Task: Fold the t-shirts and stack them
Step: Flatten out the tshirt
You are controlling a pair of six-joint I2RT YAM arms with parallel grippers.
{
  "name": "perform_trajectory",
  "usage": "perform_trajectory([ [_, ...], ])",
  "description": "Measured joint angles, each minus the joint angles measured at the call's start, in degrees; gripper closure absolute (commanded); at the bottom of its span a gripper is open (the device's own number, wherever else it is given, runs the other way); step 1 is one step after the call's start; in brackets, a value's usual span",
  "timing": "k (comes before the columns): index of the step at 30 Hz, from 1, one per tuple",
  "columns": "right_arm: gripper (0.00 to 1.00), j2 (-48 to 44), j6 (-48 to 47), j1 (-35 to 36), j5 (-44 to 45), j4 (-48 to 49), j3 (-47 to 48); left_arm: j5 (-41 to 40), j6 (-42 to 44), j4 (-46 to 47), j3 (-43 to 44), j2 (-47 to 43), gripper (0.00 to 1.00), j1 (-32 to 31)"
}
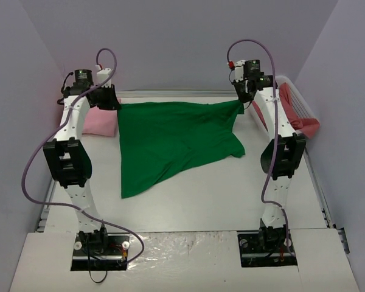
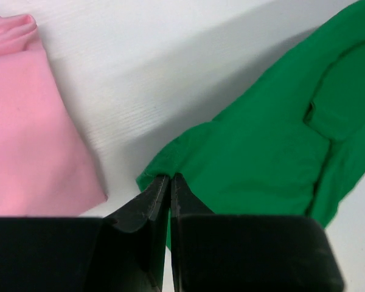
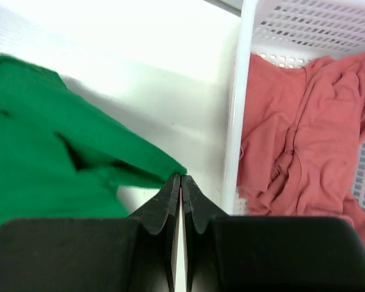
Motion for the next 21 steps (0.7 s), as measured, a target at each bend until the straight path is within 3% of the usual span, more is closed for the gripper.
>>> perform_trajectory([
  [11,1.00,-15.67,0.00,-1.99,-5.20,-0.39,-17.68,-0.09,2.32,-2.95,-9.68,-15.52,0.98,2.60],
  [15,1.00,-26.34,0.09,-2.95,-7.50,-0.63,-22.80,-0.04,3.50,-5.68,-12.90,-23.63,0.97,4.17],
  [21,1.00,-48.09,0.72,-3.26,-11.76,-0.61,-31.04,-0.17,4.87,-8.04,-21.42,-43.54,0.98,4.48],
])
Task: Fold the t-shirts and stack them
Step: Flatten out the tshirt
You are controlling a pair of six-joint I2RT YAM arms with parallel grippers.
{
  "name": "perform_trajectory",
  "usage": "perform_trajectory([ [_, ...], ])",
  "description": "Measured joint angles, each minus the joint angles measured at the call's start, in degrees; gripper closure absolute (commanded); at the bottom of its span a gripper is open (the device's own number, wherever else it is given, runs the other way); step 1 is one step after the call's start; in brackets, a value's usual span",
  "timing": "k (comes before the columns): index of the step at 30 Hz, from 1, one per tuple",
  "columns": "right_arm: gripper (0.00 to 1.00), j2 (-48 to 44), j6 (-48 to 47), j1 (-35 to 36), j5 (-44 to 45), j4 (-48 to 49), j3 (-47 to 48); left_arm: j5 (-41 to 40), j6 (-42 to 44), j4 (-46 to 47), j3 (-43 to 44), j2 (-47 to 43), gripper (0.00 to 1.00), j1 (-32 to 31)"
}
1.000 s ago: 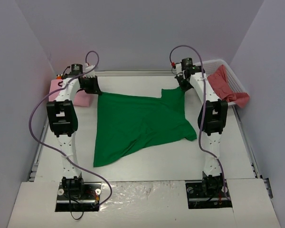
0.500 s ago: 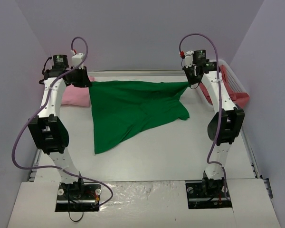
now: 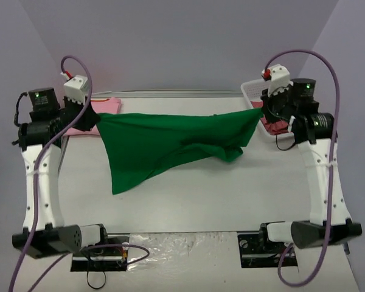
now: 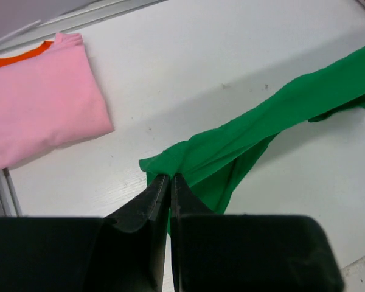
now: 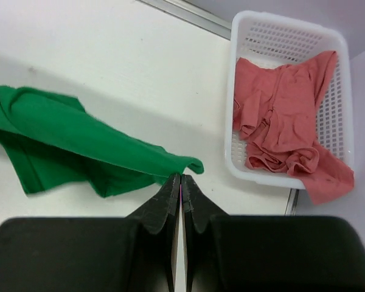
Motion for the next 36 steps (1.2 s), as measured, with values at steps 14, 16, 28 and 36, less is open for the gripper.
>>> perform_trajectory([
  [14,1.00,-14.84,2.73,0.00,-0.15,-5.46,6.38,-6.01,-0.20,-3.72,0.26,-24.06,0.98,-0.02],
  [16,1.00,-12.90,2.64,0.00,0.42,-5.49,9.11,-6.12,-0.52,-2.64,1.05,-22.91,0.98,-0.02],
  [28,1.00,15.23,1.70,0.00,2.32,3.26,9.94,-8.15,-3.08,9.03,-3.41,1.07,0.98,-0.11],
  [36,1.00,37.35,1.92,0.02,2.32,0.85,29.11,-8.98,-5.88,10.01,5.81,20.33,0.98,-0.70],
])
